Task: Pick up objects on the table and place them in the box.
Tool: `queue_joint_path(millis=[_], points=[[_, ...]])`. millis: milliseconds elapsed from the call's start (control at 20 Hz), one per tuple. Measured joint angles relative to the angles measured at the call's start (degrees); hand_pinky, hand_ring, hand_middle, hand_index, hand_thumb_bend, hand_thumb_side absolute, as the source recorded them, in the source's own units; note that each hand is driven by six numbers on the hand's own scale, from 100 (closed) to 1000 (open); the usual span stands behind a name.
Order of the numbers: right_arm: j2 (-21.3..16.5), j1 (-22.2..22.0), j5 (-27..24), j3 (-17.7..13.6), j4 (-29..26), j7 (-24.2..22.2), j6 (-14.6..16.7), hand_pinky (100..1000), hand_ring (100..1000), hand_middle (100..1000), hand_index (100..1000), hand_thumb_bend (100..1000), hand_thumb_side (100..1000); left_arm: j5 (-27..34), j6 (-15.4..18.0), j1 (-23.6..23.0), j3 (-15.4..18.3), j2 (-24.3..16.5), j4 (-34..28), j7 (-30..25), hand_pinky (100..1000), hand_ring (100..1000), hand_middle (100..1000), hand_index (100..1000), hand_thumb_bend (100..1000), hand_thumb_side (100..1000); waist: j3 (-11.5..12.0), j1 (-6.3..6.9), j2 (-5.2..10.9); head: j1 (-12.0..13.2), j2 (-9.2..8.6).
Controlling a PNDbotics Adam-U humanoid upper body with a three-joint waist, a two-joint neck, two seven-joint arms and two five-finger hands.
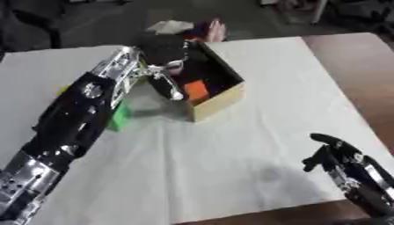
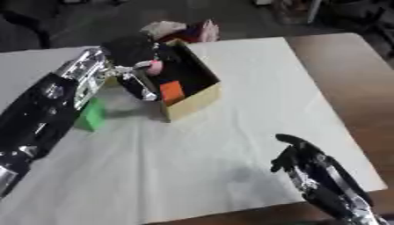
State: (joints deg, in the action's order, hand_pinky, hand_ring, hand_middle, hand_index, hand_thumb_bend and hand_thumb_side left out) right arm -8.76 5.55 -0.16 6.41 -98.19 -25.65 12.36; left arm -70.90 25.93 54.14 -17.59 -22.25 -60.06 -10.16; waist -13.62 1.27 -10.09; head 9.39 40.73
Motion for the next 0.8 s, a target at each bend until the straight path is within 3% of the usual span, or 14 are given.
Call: queue_joint_path(millis=[150, 250, 500, 650, 800], points=[[0.0, -0.01, 0.01, -0.07, 0.0, 0.14, -0.05, 713, 548, 490, 882, 100, 540, 3.9, 0.61, -0.36, -0.04, -2.01, -2.86, -0.88, 770, 692, 698, 876, 312, 317, 0.71, 0.17, 0.0, -0.63, -0.01], [-0.01, -0.05, 0.07, -0.41, 0.0, 0.32, -0.02, 713, 548, 490, 882, 100, 543, 9.03, 1.2, -1.37, -0.28, -5.03, -6.03, -3.59, 774, 697, 703, 878, 302, 330, 1.3, 0.66, 0.0, -1.39, -0.02], [-0.52, -0.54, 0.6, -1.09, 0.0, 1.09, -0.06, 713, 547, 490, 882, 100, 542, 22.28, 0.19, -5.64, -0.56, -14.24, -14.51, -17.43, 790, 733, 743, 902, 433, 417, 2.4, 1.69, 0.06, -3.11, -0.01], [-0.75, -0.55, 0.89, -1.12, 0.0, 1.3, 0.02, 713, 547, 490, 882, 100, 539, 25.17, -1.12, -8.42, -0.57, -17.7, -16.45, -25.92, 811, 766, 783, 925, 527, 456, 2.53, 1.8, 0.06, -3.73, -0.01], [-0.79, -0.55, 1.01, -1.15, 0.0, 1.45, 0.16, 713, 547, 490, 882, 100, 539, 25.17, -2.6, -10.1, -0.55, -18.77, -16.54, -30.2, 811, 766, 783, 925, 527, 456, 2.54, 1.72, 0.06, -4.01, -0.01]])
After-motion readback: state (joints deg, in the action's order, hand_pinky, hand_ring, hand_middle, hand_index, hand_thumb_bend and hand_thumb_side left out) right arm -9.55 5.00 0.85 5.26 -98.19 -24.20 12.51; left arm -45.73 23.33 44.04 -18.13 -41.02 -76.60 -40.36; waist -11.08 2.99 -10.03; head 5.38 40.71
